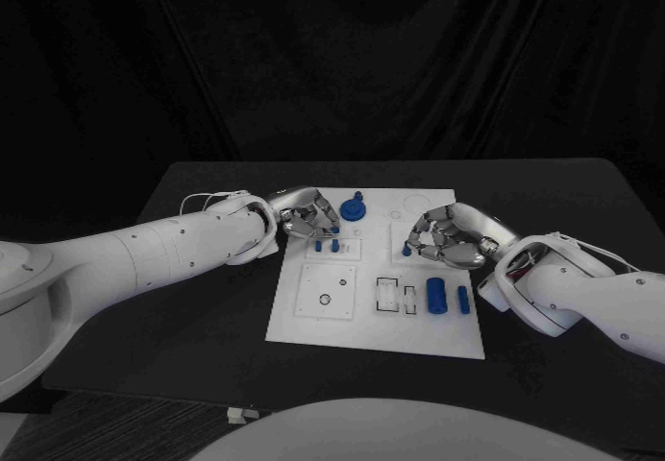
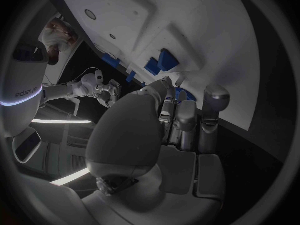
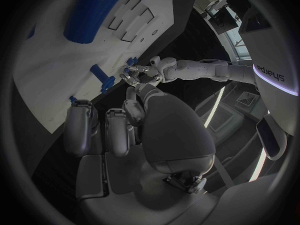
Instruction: Assemble the parts on the task board
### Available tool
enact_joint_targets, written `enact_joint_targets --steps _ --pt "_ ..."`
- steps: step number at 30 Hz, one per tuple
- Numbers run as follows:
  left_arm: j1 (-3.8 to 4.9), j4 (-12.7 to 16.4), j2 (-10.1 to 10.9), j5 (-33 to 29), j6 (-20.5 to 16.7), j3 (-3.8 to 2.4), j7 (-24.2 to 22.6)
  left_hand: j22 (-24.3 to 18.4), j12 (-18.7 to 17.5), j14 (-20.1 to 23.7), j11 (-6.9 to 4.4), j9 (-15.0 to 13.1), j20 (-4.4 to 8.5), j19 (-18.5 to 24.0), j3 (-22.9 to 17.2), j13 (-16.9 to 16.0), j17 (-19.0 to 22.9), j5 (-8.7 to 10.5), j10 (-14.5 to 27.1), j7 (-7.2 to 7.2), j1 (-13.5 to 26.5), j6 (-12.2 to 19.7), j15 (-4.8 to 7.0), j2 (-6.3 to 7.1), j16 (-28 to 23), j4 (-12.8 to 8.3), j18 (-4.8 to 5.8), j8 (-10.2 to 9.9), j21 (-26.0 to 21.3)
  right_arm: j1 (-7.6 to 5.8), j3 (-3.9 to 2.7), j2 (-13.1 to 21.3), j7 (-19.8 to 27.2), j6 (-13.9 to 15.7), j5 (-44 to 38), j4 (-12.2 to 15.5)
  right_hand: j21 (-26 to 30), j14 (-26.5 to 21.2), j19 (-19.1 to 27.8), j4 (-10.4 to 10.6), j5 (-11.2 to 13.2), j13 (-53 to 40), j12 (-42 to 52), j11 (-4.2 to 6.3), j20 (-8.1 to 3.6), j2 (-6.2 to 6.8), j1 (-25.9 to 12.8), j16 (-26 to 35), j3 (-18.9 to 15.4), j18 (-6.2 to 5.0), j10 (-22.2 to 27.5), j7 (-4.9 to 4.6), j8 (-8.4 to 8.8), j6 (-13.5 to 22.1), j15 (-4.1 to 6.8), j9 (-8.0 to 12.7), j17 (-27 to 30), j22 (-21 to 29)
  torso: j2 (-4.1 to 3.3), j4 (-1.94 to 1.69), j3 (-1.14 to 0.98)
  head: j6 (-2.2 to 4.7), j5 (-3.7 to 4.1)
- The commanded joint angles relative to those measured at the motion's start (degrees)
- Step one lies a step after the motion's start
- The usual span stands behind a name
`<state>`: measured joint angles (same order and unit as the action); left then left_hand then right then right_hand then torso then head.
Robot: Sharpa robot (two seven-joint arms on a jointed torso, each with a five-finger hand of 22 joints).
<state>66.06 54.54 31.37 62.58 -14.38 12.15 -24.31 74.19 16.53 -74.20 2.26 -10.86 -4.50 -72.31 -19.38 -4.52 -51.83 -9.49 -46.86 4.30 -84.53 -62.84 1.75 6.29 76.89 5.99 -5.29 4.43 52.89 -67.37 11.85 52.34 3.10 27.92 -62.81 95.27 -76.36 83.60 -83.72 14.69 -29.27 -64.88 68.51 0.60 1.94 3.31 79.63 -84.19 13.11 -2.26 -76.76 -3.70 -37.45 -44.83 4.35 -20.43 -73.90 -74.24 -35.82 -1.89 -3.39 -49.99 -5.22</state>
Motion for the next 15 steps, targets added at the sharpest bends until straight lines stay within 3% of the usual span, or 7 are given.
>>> enact_joint_targets --steps 1,15 --pt "-0.17 -0.2 -0.2 -0.7 -0.3 -0.04 -1.3 6.6 -0.5 0.7 0.09 -1.9 0.09 0.2 1.8 0.2 0.5 0.37 0.7 -0.14 0.0 0.0 0.19 -1.88 -0.3 0.2 -1.56 0.3 -0.6 0.15 -0.03 0.0 -0.9 -0.3 0.0 0.1 0.0 4.1 -0.5 -0.2 -0.2 1.5 -0.8 0.09 0.06 -0.37 1.3 0.0 -0.4 -0.92 -0.1 -0.17 0.51 -0.2 0.00 0.7 -3.4 -11.6 0.02 -0.01 0.00 -0.01 -0.07" --pt "-0.30 -0.9 -0.5 -0.7 -1.0 -0.04 -1.0 6.7 -0.3 0.8 0.13 -1.9 0.07 0.1 1.9 0.1 0.4 0.14 0.7 -0.11 -0.1 0.0 0.17 -2.23 -0.2 0.1 -1.53 0.4 -0.5 0.16 -0.03 0.0 -1.2 -0.7 0.0 0.1 0.0 4.1 -0.5 -0.2 -0.2 1.5 -0.8 0.09 0.06 -0.37 1.3 0.0 -0.4 -0.92 -0.1 -0.17 0.51 -0.2 0.00 0.7 -3.4 -11.6 0.01 -0.02 0.01 -0.01 -0.05"
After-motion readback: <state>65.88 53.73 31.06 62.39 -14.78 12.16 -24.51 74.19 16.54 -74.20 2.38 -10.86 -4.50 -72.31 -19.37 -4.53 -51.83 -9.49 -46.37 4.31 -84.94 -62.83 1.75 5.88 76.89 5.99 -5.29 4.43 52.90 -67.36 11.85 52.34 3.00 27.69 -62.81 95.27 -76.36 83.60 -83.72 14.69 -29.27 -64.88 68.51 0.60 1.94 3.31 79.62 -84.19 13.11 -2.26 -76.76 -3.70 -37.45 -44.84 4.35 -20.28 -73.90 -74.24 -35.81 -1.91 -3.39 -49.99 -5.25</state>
